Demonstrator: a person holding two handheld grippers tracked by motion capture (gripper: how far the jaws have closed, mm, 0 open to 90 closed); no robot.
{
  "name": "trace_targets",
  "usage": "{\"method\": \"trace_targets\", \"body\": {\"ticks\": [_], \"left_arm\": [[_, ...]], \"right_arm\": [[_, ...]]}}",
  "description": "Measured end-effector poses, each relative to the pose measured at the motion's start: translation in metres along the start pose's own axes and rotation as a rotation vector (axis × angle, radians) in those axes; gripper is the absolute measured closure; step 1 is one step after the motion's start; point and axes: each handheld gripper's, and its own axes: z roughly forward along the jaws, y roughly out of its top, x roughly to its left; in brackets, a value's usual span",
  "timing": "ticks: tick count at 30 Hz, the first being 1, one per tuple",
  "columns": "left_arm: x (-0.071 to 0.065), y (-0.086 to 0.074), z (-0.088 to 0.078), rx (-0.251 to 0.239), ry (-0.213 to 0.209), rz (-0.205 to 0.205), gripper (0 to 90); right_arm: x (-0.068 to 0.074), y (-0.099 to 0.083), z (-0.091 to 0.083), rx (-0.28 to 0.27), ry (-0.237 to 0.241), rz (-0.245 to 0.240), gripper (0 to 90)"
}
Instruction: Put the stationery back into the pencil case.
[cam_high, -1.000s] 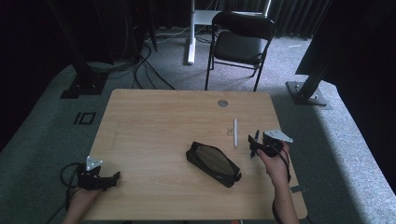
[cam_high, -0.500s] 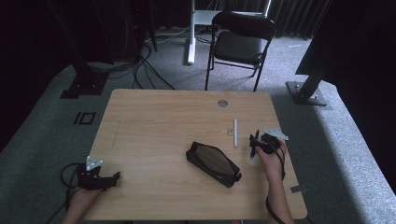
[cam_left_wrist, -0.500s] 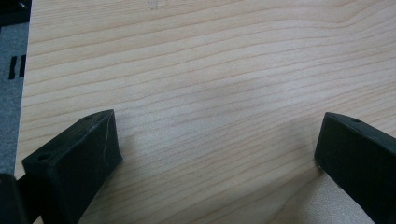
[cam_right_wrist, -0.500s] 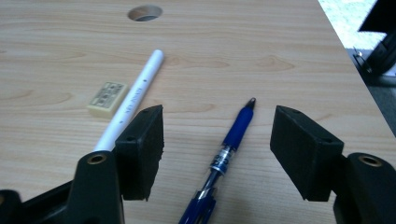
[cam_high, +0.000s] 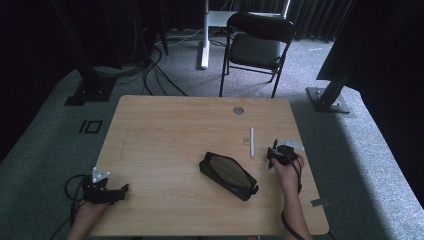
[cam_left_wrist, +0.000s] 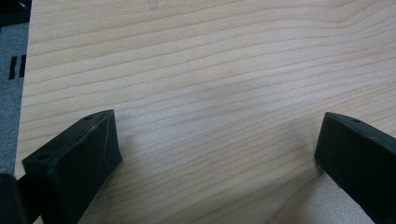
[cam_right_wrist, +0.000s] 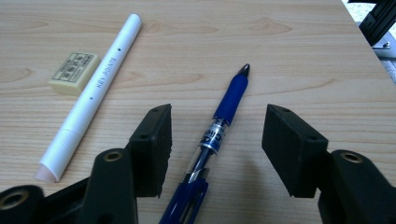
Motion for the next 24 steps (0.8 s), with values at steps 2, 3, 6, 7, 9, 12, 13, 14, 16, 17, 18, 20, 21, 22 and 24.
{"method": "trace_targets", "body": {"ticks": [2, 3, 6, 7, 9, 12, 13, 14, 16, 17, 18, 20, 21, 22, 24], "left_arm": [[0.0, 0.0, 0.0, 0.0, 0.0, 0.0, 0.4], [0.0, 0.0, 0.0, 0.0, 0.0, 0.0, 0.4], [0.0, 0.0, 0.0, 0.0, 0.0, 0.0, 0.4], [0.0, 0.0, 0.0, 0.0, 0.0, 0.0, 0.4], [0.0, 0.0, 0.0, 0.0, 0.0, 0.0, 0.4], [0.0, 0.0, 0.0, 0.0, 0.0, 0.0, 0.4], [0.0, 0.0, 0.0, 0.0, 0.0, 0.0, 0.3], [0.0, 0.0, 0.0, 0.0, 0.0, 0.0, 0.4], [0.0, 0.0, 0.0, 0.0, 0.0, 0.0, 0.4], [0.0, 0.0, 0.0, 0.0, 0.0, 0.0, 0.4], [0.0, 0.0, 0.0, 0.0, 0.0, 0.0, 0.4], [0.0, 0.0, 0.0, 0.0, 0.0, 0.0, 0.4], [0.0, 0.0, 0.0, 0.0, 0.0, 0.0, 0.4], [0.0, 0.0, 0.0, 0.0, 0.0, 0.0, 0.4], [0.0, 0.0, 0.0, 0.0, 0.0, 0.0, 0.4]], "right_arm": [[0.0, -0.0015, 0.0012, 0.005, -0.007, -0.002, 46.5], [0.0003, -0.0024, 0.0016, 0.008, -0.004, 0.004, 47.5], [0.0017, -0.0053, 0.0033, 0.016, -0.007, -0.007, 51.1], [0.0021, -0.0053, 0.0035, 0.024, -0.005, -0.012, 52.0], [0.0025, -0.0053, 0.0036, 0.024, -0.01, -0.015, 53.0], [0.0024, -0.0043, 0.0058, 0.041, -0.011, -0.012, 55.4], [0.0019, -0.0039, 0.0062, 0.042, -0.007, -0.006, 56.1], [0.0016, -0.0036, 0.0065, 0.042, -0.007, -0.002, 56.9], [0.0013, -0.0035, 0.0066, 0.042, -0.011, 0.0, 58.5], [0.0012, -0.0036, 0.0065, 0.041, -0.014, 0.005, 59.4], [0.0012, -0.0037, 0.0064, 0.041, -0.016, 0.008, 60.0], [0.0015, -0.003, 0.006, 0.047, -0.02, 0.01, 63.8], [0.0017, -0.0024, 0.0058, 0.052, -0.021, 0.012, 66.1], [0.0018, -0.0017, 0.0057, 0.057, -0.021, 0.012, 68.9], [0.0015, -0.0009, 0.0059, 0.06, -0.02, 0.011, 76.0]]}}
